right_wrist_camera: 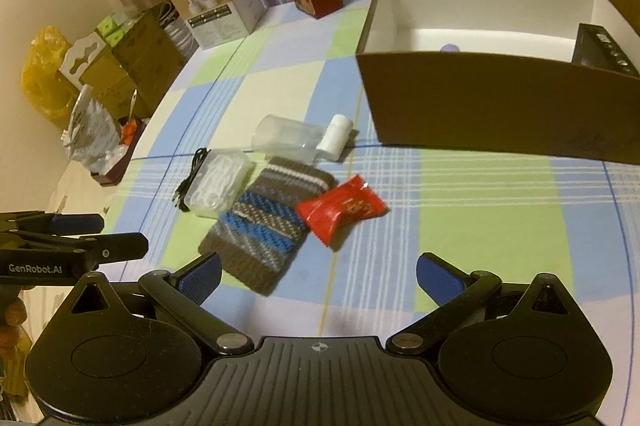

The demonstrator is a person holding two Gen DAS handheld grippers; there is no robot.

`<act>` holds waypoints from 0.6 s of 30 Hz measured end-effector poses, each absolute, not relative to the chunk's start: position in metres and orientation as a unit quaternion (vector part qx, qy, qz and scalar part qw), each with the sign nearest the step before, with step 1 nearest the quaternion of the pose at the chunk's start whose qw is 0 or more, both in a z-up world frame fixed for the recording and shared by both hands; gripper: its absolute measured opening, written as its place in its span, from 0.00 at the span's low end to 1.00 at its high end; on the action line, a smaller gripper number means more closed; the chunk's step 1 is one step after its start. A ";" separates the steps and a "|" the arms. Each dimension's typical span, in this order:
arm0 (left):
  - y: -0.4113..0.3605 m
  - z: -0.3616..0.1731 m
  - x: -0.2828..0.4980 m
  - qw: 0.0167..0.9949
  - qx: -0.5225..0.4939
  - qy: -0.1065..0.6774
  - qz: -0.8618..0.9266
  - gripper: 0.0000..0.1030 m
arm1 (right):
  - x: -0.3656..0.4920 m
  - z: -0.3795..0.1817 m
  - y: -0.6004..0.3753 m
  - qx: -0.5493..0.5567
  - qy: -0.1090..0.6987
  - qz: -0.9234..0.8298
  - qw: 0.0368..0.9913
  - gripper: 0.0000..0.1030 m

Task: Organize objects
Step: 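Withdraw both tools from the box toward the remaining items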

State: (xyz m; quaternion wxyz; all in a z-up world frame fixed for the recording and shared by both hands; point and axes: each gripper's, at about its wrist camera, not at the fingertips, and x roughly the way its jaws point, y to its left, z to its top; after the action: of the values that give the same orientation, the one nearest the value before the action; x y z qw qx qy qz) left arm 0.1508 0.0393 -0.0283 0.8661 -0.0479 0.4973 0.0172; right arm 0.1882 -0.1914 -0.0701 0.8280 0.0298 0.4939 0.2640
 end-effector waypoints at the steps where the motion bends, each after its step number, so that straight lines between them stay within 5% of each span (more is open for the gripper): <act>1: 0.041 -0.029 0.150 0.866 -0.048 0.498 0.018 0.82 | 0.188 -0.072 -0.189 0.030 0.496 0.263 0.827 0.98; 16: 0.080 -0.043 0.150 0.864 -0.057 0.498 0.038 0.82 | 0.195 -0.096 -0.170 0.075 0.510 0.227 0.826 0.97; 18: 0.086 -0.045 0.152 0.864 -0.058 0.498 0.042 0.82 | 0.198 -0.100 -0.168 0.084 0.511 0.219 0.827 0.88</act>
State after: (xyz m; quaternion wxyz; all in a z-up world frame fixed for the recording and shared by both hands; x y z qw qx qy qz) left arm 0.1521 0.0859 -0.0454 0.8641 -0.0579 0.4981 0.0419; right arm 0.1981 -0.1682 -0.1001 0.8268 0.0840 0.5111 0.2194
